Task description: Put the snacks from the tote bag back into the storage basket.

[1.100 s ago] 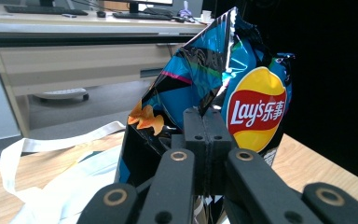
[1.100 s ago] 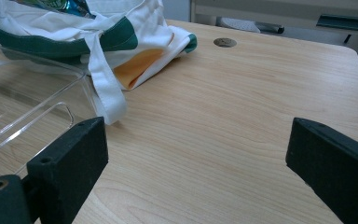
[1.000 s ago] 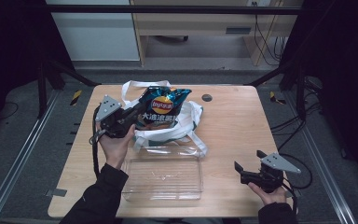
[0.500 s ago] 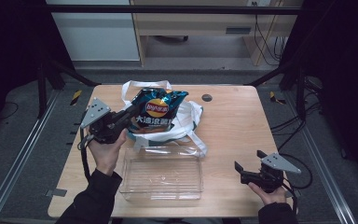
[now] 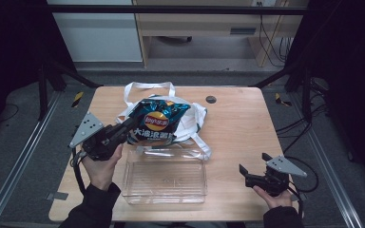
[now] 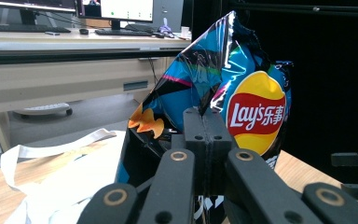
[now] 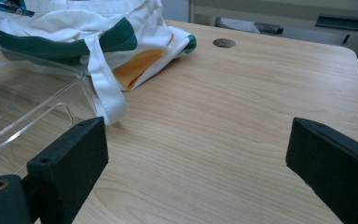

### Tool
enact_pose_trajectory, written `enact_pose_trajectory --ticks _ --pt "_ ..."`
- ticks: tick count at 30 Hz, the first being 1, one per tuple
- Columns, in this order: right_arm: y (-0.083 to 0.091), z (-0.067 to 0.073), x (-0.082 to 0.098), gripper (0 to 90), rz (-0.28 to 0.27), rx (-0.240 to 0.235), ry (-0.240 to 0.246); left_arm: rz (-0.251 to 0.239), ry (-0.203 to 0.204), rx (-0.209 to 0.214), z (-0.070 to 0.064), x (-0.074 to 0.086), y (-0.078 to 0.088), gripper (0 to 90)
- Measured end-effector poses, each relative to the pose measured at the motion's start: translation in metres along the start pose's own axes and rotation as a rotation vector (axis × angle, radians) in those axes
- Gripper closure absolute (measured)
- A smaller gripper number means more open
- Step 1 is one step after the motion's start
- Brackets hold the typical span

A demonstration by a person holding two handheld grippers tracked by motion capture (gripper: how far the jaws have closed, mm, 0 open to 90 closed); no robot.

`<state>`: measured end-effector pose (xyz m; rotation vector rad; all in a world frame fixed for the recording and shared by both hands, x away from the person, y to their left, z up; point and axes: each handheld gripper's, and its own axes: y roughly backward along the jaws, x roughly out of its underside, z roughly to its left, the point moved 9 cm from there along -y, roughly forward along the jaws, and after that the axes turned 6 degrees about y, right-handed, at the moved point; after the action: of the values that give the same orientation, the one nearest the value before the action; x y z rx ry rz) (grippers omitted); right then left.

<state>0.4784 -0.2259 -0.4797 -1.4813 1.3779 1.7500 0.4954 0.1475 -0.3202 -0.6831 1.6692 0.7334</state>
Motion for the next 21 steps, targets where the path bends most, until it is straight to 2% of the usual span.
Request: enact_pose_trajectory --ticks 6,21 --pt "0.000 0.000 0.000 6.0 -0.001 -0.001 0.000 0.001 0.008 0.011 -0.003 0.004 0.003 90.0" --pt "0.001 -0.001 -0.001 6.1 -0.005 0.002 0.000 0.015 -0.023 0.034 -0.022 0.013 0.019 90.0"
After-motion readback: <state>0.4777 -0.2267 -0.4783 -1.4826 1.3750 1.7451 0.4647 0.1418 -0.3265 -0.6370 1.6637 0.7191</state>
